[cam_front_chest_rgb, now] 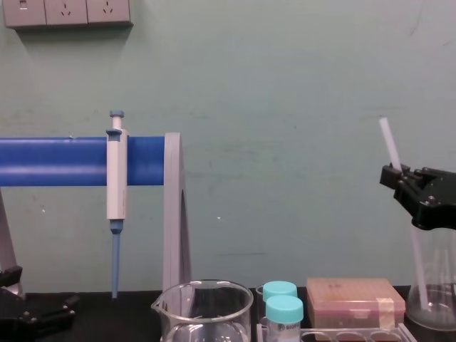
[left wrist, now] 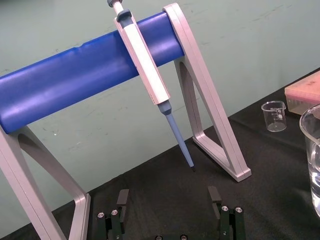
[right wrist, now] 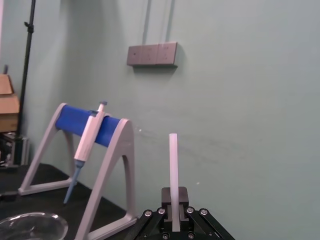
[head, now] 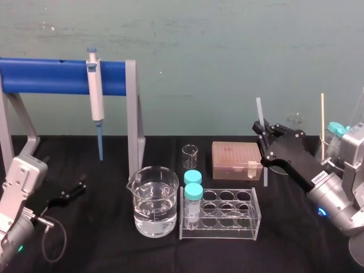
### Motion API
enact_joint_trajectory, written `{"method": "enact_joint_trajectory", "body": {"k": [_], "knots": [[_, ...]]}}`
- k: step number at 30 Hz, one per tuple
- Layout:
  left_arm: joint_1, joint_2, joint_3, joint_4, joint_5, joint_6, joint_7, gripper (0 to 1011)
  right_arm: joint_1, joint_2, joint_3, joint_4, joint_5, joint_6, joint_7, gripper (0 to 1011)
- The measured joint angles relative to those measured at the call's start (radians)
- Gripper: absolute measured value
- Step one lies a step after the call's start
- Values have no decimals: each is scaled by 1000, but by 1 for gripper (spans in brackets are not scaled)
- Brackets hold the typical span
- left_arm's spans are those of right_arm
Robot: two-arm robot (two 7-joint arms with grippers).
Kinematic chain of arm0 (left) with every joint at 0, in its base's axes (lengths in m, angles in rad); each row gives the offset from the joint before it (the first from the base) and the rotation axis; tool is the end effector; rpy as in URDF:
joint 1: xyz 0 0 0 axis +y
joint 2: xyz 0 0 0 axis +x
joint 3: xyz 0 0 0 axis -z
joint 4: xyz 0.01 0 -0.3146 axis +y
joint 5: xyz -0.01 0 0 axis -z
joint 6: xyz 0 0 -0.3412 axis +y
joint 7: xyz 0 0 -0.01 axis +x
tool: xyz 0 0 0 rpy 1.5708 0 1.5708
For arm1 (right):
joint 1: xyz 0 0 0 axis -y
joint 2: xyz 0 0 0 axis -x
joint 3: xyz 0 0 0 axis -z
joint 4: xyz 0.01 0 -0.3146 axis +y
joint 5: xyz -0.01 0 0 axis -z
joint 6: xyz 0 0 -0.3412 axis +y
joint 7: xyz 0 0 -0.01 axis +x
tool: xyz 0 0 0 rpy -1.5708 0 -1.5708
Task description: Pick up the stirring rod with one hand, then place it down.
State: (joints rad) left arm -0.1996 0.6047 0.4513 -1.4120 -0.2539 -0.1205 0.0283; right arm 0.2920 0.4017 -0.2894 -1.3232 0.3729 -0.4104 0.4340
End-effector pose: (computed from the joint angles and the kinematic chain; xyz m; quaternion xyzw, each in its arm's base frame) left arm 0.3928 0.0881 -0.3283 0.1415 -0.1325 0.5800 0.7912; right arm 0.4387 -0.0688 -0.2989 0.0747 -0.1667 -0.4529 0.8727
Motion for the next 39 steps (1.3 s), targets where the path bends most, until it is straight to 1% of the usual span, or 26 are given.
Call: {"method": "enact_joint_trajectory", "body": {"k": [8, 9, 11, 14, 22, 39], "knots": [[0, 0, 0, 0, 0, 0, 0, 1000, -17, -30, 22, 17, -52, -80, -26, 72], [0, 0, 0, 0, 0, 0, 0, 1000, -17, -30, 22, 17, -52, -80, -26, 72], [0, 0, 0, 0, 0, 0, 0, 1000, -22, -37, 25, 25, -64, -101, -27, 72], [0, 0, 0, 0, 0, 0, 0, 1000, -26, -43, 29, 31, -71, -116, -24, 72], [0, 0, 0, 0, 0, 0, 0, 1000, -30, -54, 42, 37, -75, -122, -8, 72], [0, 0, 0, 0, 0, 0, 0, 1000, -28, -51, 39, 36, -74, -119, -8, 72]]}}
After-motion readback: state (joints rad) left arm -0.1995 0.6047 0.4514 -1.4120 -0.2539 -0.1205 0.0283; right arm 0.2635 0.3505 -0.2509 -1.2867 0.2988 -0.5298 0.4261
